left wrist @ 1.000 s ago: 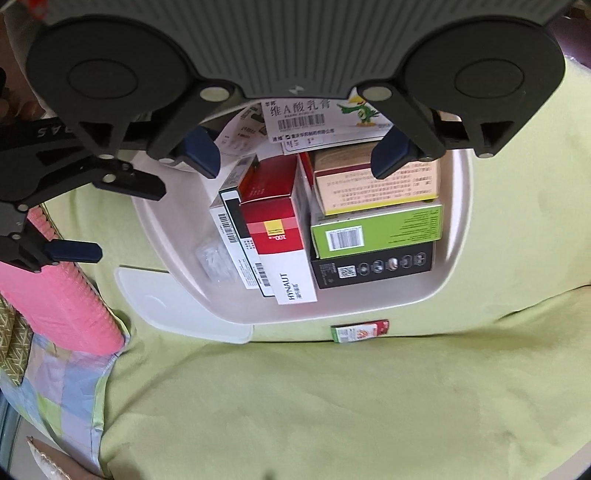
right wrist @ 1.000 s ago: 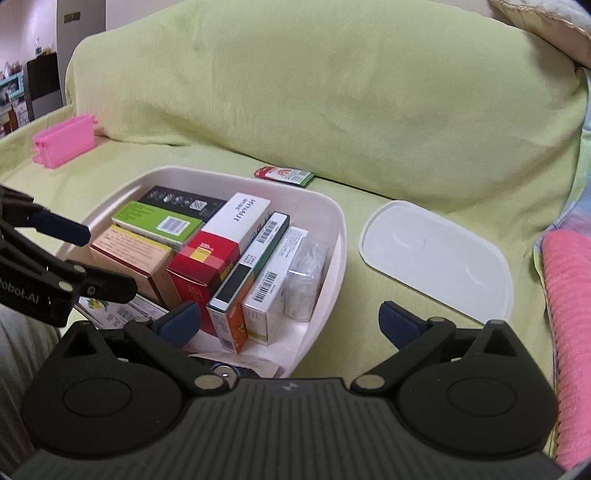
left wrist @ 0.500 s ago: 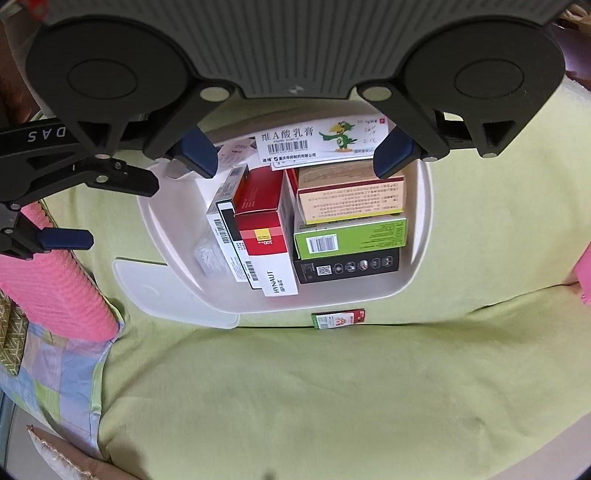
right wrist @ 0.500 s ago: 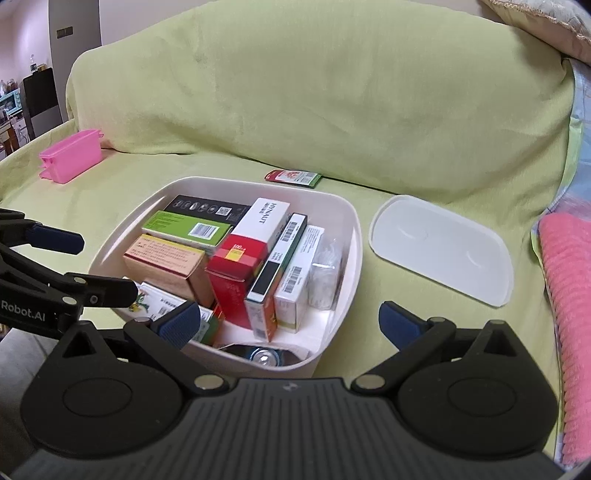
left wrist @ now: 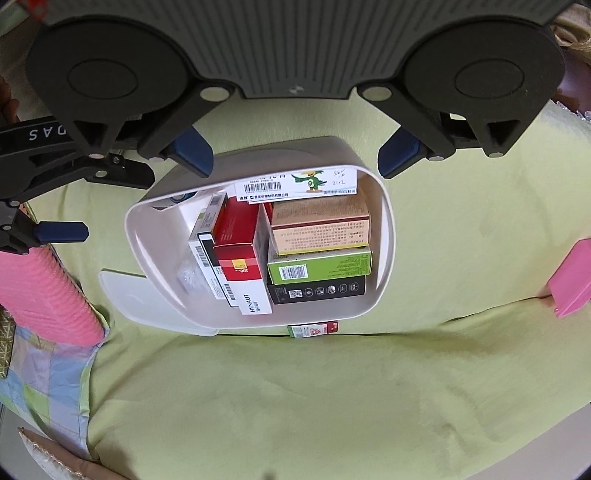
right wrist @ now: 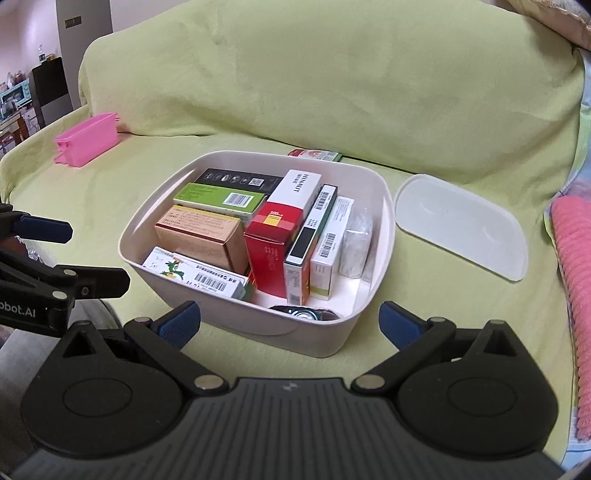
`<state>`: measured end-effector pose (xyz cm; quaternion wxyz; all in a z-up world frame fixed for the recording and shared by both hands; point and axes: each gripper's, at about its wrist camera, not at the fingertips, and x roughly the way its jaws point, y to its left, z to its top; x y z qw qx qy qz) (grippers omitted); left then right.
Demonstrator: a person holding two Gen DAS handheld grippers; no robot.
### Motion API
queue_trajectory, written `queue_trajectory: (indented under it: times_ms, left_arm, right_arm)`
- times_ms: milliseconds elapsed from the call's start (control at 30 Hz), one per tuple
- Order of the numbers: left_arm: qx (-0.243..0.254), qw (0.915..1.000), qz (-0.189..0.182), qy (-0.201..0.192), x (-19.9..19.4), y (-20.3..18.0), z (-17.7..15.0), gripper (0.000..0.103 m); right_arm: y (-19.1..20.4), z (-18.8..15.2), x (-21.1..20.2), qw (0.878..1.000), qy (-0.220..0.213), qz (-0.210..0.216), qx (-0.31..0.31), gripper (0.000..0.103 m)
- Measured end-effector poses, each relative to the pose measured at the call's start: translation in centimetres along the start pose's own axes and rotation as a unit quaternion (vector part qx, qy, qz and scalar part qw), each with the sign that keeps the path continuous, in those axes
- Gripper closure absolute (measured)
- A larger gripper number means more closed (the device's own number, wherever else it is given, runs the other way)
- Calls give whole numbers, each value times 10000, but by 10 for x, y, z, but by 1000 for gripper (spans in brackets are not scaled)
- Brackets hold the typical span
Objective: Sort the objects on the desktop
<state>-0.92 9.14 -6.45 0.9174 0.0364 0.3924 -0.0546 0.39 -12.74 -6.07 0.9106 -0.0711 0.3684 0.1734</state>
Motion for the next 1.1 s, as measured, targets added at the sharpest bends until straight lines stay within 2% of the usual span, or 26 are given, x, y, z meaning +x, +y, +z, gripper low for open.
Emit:
queue_trajectory:
  times_ms: [533, 800, 1100]
  left_arm:
    - [53, 9998, 15, 170, 3, -3, -4, 6]
    - [20, 9994, -101, 330, 13, -4, -1, 6]
    - [14, 9981, -163, 593, 35, -1, 22, 6]
  right_arm:
    - [0, -5, -2, 9999, 129, -32, 42, 1]
    - [-5, -5, 8, 9996, 256, -20, 135, 1]
    - [-20, 16, 28, 9952, 785, -79, 574, 1]
